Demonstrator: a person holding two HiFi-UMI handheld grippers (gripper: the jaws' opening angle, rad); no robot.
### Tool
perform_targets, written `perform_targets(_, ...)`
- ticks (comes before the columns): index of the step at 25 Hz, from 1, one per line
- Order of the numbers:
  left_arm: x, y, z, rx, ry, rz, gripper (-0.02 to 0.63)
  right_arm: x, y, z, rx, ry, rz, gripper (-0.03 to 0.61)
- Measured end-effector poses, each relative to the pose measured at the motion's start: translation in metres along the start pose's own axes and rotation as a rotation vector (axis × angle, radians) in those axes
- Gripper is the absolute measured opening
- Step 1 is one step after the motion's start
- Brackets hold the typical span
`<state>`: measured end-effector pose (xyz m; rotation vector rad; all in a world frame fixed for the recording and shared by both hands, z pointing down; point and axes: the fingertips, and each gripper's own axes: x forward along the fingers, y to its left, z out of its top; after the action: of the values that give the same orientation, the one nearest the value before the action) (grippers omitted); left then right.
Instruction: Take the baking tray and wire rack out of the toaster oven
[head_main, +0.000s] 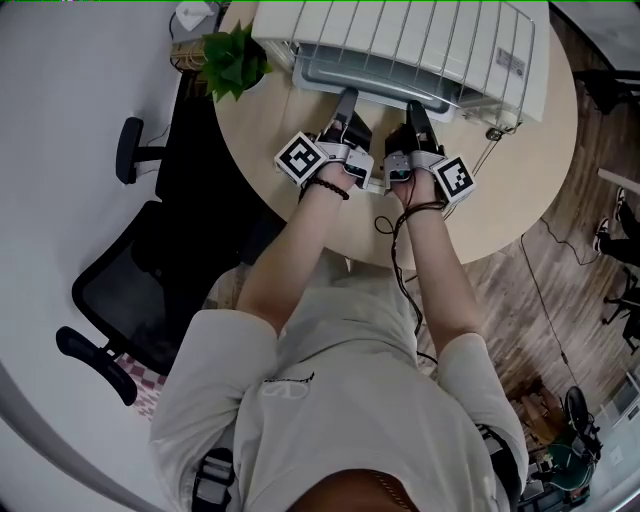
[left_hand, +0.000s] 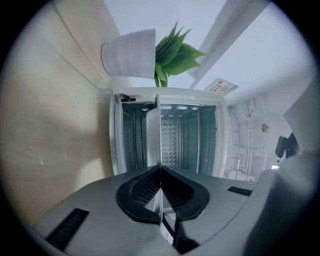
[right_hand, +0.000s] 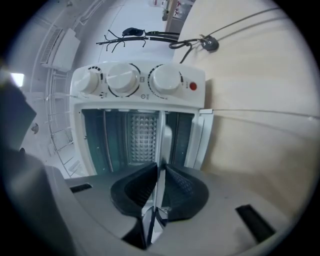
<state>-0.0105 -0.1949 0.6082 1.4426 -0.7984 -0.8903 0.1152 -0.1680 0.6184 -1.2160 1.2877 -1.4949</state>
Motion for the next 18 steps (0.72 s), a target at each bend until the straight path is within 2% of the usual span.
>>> perform_targets(5,-0.030,-0.011,-0.011,-0.002,-0.018,-0.005,0.005,-0.031,0.002,-0.012,0.006,0.042,-0.016,0.049)
perform_targets(10,-0.060,-0.019,-0.019,0.034,-0.021,0.007,0.005,-0.062,0.001,-0.022,-0.023,0.092,-0.033,0.049)
perform_targets(18,-0.102,-0.039,-0.035,0.016,-0.029,0.020,0.005,-0.103,0.015,-0.042,-0.019,0.155,-0.033,0.049)
